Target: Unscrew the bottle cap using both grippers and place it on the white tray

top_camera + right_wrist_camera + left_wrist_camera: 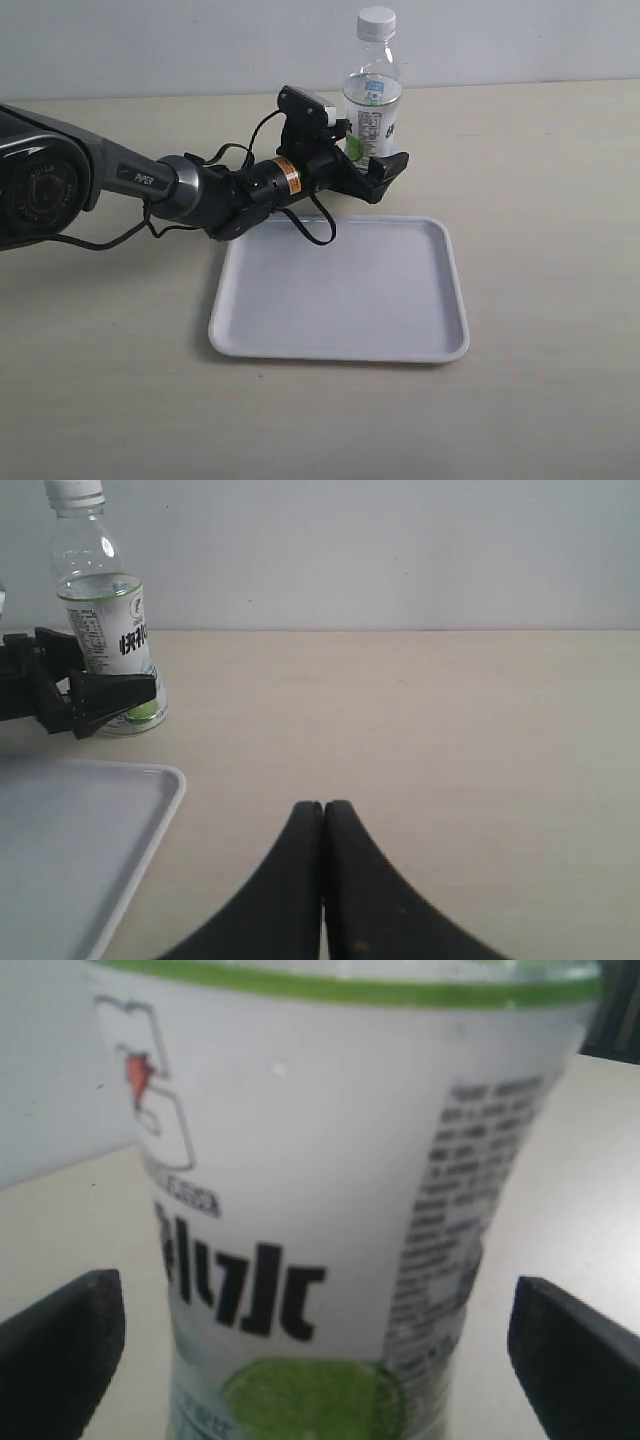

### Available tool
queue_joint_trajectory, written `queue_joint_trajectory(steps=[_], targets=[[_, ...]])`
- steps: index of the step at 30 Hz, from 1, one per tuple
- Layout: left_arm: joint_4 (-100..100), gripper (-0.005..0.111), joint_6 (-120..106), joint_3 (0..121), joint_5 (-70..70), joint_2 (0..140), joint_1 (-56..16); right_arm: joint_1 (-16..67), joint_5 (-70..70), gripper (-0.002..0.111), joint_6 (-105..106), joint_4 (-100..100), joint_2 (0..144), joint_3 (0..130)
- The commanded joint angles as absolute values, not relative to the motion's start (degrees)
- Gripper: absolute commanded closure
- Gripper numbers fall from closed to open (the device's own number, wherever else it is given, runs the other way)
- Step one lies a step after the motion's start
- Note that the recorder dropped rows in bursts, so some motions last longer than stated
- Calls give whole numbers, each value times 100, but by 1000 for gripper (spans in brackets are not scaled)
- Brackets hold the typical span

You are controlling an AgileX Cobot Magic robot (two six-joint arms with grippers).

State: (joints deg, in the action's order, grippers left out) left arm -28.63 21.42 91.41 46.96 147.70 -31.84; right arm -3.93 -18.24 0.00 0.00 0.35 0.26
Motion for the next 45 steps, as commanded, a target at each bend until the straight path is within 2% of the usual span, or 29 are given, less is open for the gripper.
queue_joint_trajectory(steps=[1,3,6,7,8,9,10,12,22,31,45], targets=[[-2770,5,1944,9188,4641,14764,-3210,-399,-1772,108,-31,0,0,0],[-2770,14,1928,9188,4641,14764,-3210,-399,-1772,108,-31,0,0,0],[-2770,37,1928,9188,4641,14764,-3210,-399,-1772,108,-31,0,0,0],[-2770,47,1928,9188,4641,14764,-3210,-399,-1772,108,-31,0,0,0],[-2770,64,1949,9188,4641,14764,-3210,-399,-1772,108,-31,0,0,0],[-2770,74,1949,9188,4641,14764,-3210,-399,-1772,108,-30,0,0,0],[-2770,92,1949,9188,4641,14764,-3210,-399,-1772,108,-30,0,0,0],[-2770,107,1804,9188,4641,14764,-3210,-399,-1772,108,-30,0,0,0],[-3139,107,1819,9161,4552,14573,-3109,-399,-1772,108,-30,0,0,0],[-3835,107,1873,8657,4563,14137,-2838,-399,-1772,108,-30,0,0,0],[-4377,107,1923,8248,4563,13894,-2840,-399,-1772,108,-30,0,0,0]])
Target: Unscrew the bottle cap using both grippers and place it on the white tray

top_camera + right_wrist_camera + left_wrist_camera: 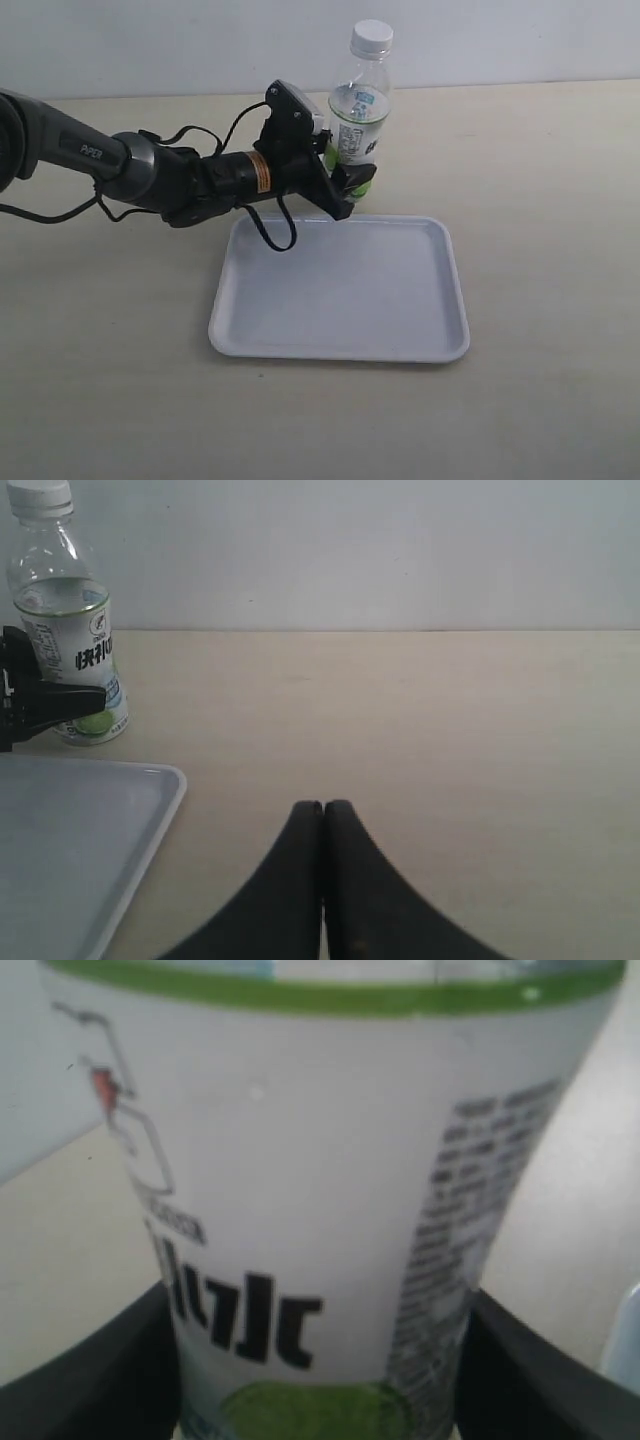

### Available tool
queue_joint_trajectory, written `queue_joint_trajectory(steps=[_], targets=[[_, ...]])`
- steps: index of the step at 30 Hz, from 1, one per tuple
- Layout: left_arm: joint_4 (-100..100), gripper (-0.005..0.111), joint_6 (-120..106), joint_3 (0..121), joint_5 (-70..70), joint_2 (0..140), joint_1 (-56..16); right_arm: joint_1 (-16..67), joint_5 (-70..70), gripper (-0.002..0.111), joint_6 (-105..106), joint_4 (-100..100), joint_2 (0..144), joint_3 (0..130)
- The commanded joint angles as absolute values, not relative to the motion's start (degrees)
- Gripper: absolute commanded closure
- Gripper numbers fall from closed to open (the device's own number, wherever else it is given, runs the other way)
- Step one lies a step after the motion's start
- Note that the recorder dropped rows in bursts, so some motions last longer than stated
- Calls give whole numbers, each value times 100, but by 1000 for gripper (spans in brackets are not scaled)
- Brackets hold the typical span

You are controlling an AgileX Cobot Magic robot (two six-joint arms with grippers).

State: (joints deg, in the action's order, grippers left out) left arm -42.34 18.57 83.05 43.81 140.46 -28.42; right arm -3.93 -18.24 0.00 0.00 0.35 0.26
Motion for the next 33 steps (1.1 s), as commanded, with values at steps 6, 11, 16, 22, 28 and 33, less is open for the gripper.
queue_joint_trajectory(steps=[6,11,16,22,28,33], targets=[[-4816,107,1964,8248,4553,13809,-2840,-399,-1772,108,0,-102,0,0],[-4835,107,1964,8248,4553,13787,-2840,-399,-1064,108,132,153,0,0],[-4835,107,1964,8248,4541,13787,-2840,-399,-259,108,103,153,0,0],[-4910,107,2043,8248,4514,13787,-2840,-399,301,108,-824,-481,0,0],[-5235,107,2203,8248,4514,13787,-2840,-399,2102,108,-2268,-1074,294,644],[-5383,107,2430,8248,4514,13787,-2840,-399,1039,108,-2116,-969,2820,2700]])
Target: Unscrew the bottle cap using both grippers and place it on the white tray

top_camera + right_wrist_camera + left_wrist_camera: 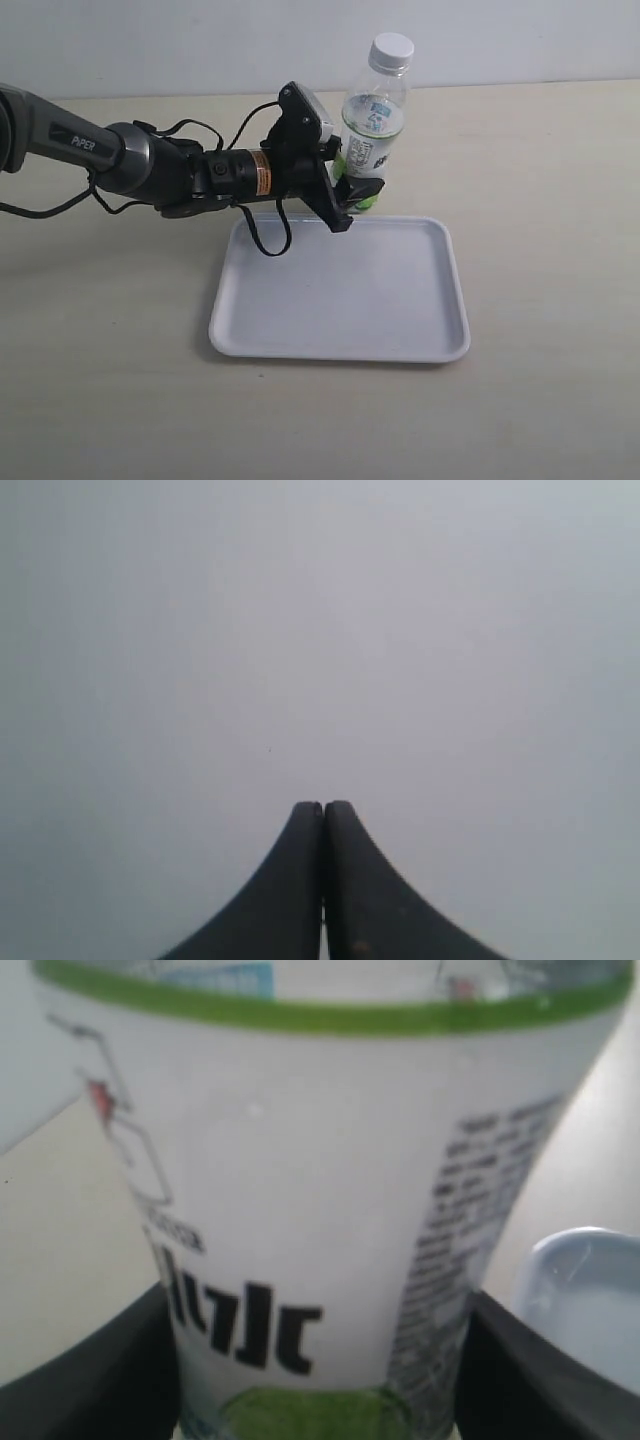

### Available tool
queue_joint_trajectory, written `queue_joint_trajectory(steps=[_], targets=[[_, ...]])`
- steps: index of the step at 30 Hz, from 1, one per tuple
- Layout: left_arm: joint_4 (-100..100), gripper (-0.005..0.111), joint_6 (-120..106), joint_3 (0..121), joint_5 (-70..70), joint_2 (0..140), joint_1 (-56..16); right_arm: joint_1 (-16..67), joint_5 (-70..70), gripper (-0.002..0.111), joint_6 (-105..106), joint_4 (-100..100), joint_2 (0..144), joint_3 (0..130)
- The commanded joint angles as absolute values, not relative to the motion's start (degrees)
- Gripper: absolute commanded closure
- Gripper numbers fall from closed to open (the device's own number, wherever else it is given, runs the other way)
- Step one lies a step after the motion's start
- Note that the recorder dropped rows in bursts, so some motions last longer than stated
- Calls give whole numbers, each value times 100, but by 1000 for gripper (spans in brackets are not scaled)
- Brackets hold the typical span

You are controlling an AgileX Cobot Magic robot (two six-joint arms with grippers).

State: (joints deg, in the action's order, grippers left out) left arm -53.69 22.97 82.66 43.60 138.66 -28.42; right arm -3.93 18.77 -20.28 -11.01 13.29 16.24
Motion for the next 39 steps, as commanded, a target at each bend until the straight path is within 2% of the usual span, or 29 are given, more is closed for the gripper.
queue_joint_trajectory(steps=[1,2,3,6,9,14,16,21,31,35,38,39], targets=[[-5383,107,2430,8248,4514,13787,-2840,-399,291,108,-2080,-601,3899,3518],[-5383,107,2430,8248,4484,13787,-2840,-399,-243,108,-2056,-390,4441,3966],[-5383,107,2430,8248,4399,13787,-2840,-399,-1354,108,-1917,-170,5394,4848],[-5383,107,2430,8248,4383,13787,-2840,-399,-3233,108,-1061,-458,6760,6300],[-5383,107,2420,8258,4384,13787,-2840,-399,-4772,108,-83,-1220,8022,7752],[-5383,107,2269,8259,4353,13787,-2840,-196,-6561,108,441,-1942,9444,9422],[-5383,107,2269,8259,4297,13787,-2840,40,-6996,108,441,-1816,9857,9960],[-5442,107,2269,8259,4230,13787,-2840,716,-6996,108,441,-1363,10459,10850],[-5553,107,2269,8259,4219,13787,-2840,1298,-6996,107,674,-646,10604,11305],[-5578,107,2269,8259,4219,13787,-2840,1298,-6996,91,769,-740,10604,11305],[-5583,107,2269,8259,4219,13787,-2840,1298,-6996,71,782,-861,10608,11305],[-5586,107,2256,8259,4219,13787,-2840,1298,-6996,61,782,-916,10608,11305]])
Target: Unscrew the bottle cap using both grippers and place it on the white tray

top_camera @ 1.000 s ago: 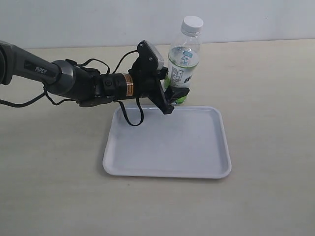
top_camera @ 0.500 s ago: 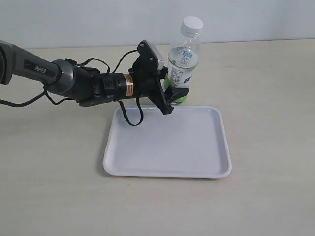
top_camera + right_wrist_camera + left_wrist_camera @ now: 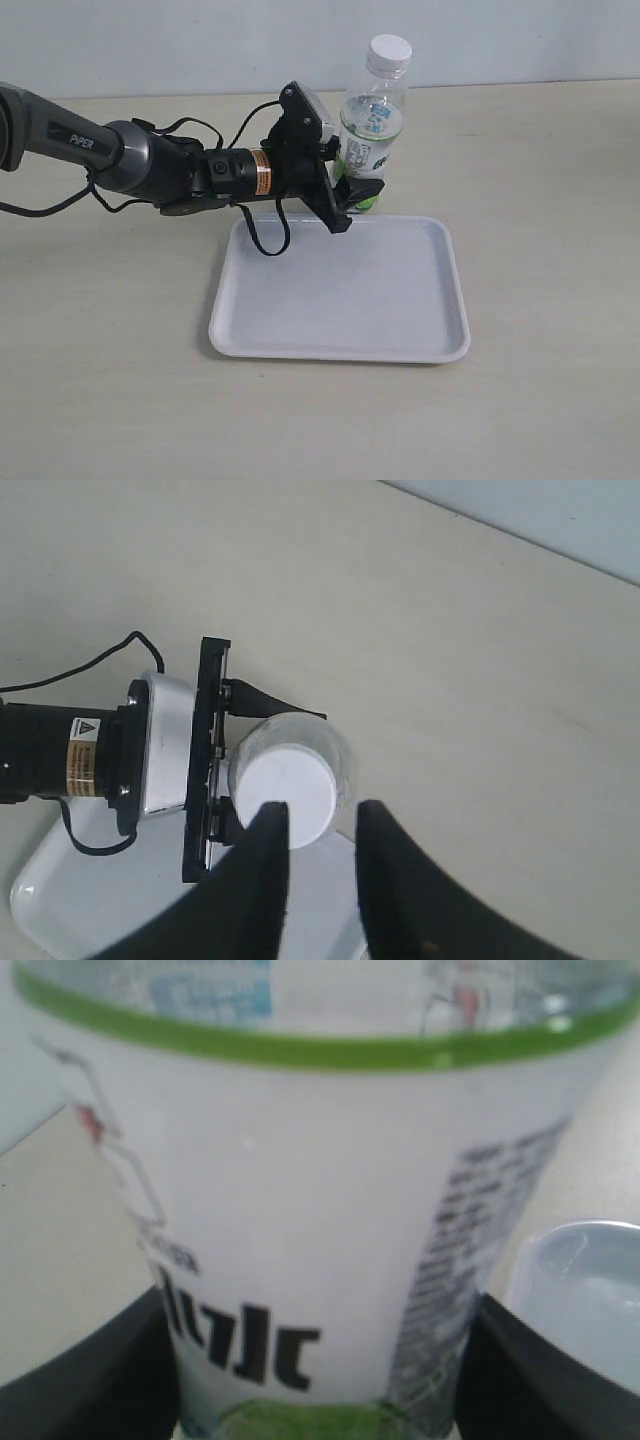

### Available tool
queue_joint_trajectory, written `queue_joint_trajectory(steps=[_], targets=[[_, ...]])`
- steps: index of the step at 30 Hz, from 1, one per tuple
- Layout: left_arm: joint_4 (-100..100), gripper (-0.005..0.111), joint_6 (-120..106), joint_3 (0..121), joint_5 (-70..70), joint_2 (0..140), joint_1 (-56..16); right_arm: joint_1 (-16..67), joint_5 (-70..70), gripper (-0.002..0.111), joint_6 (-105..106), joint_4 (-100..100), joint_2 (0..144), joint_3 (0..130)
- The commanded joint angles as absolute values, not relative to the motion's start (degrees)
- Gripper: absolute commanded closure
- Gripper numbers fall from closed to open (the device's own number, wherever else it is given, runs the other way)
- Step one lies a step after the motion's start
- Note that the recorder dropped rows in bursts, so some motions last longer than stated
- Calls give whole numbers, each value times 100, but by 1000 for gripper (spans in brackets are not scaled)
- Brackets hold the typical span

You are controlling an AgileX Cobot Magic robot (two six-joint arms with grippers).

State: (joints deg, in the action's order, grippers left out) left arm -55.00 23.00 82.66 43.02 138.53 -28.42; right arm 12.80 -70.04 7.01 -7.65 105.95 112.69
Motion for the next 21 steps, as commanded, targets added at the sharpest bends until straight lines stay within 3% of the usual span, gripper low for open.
queue_joint_trajectory(steps=[1,4,21], targets=[[-5586,107,2221,8259,4219,13787,-2840,1298,-6996,54,807,-930,10608,11305],[-5586,107,2145,8259,4219,13787,-2840,1298,-6996,42,890,-941,10608,11293],[-5516,107,2040,8259,4219,13787,-2840,1538,-6996,44,902,-821,10606,10431]])
